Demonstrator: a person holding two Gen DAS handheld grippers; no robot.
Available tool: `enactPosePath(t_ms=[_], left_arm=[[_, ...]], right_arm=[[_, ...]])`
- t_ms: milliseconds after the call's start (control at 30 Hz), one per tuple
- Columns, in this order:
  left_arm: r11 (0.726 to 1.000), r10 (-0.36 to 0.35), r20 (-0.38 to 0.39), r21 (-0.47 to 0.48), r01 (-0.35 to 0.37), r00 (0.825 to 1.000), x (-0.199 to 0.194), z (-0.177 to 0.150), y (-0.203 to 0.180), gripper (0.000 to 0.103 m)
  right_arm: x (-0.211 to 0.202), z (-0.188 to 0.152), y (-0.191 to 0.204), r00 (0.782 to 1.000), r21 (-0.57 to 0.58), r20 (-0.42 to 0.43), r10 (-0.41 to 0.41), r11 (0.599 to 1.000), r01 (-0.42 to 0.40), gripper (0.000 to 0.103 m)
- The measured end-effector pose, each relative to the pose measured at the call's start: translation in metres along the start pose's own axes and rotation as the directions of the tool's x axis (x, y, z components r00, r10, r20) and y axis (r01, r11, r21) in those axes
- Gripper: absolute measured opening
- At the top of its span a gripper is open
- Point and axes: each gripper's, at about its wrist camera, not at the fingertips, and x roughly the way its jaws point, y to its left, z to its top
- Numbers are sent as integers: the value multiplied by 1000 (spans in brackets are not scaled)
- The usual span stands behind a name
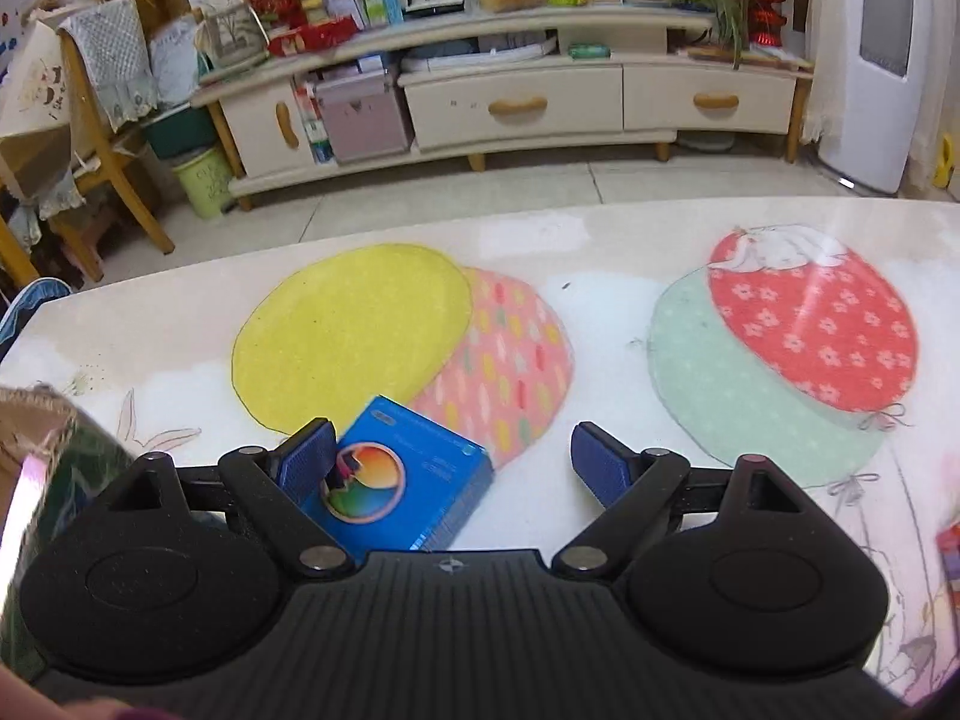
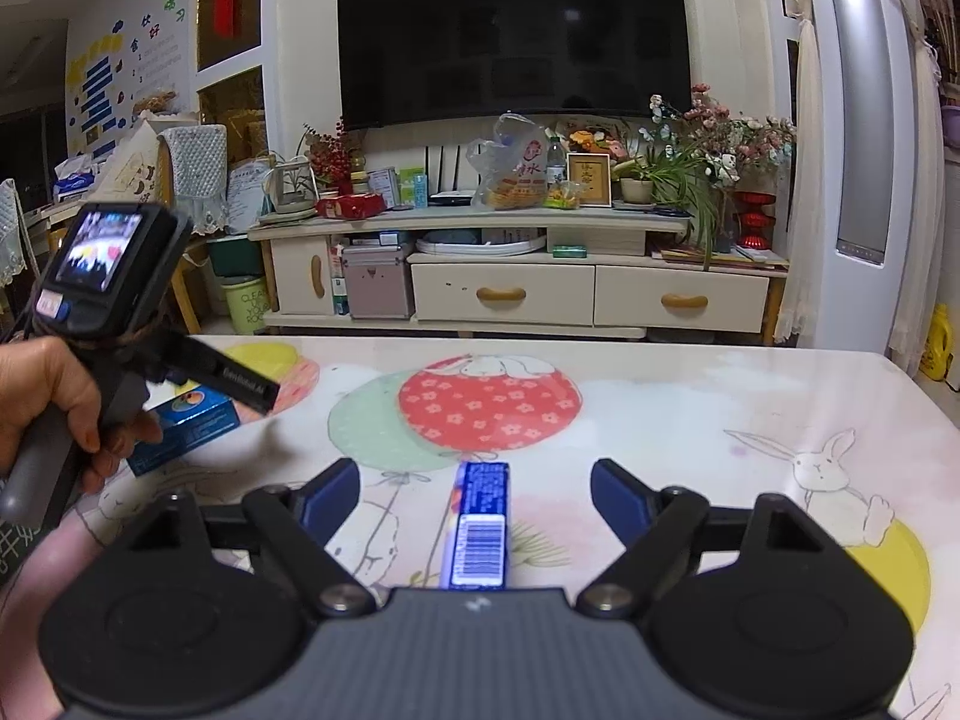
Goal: Organize rigid objects
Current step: 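Move the left gripper to the blue rainbow-logo medicine box while the right holds the blue-white box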
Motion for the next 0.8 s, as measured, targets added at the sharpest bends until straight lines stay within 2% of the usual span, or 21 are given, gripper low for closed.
enactPosePath(t_ms=[67,300,367,500,633,733,800], left_arm=[[1000,-15,8,11,15,1000,-7,-4,-5,103],[995,-76,41,72,73,996,-29,-24,-33,103],[994,-95,46,61,92,994,-31,-23,-32,103],[1000,-14,84,4,14,996,-27,-7,-17,103],[998,29,67,-52,-26,997,-12,12,-1,103],[995,13,9,-96,-12,1000,5,19,10,103],[995,9,-1,-99,-9,1000,10,20,9,103]], right_arm=[[-1,0,0,1000,-3,7,-6,1000,6,93],[-2,0,-1,1000,-14,12,-22,1000,22,94],[-3,-1,-2,1000,-12,13,-25,1000,25,94],[-5,0,-2,1000,-10,18,-24,1000,24,95],[-2,0,-2,1000,-8,13,-17,1000,17,95],[-1,-1,-1,1000,-13,6,-13,1000,13,95],[-1,-1,0,1000,-20,4,-13,1000,13,95]])
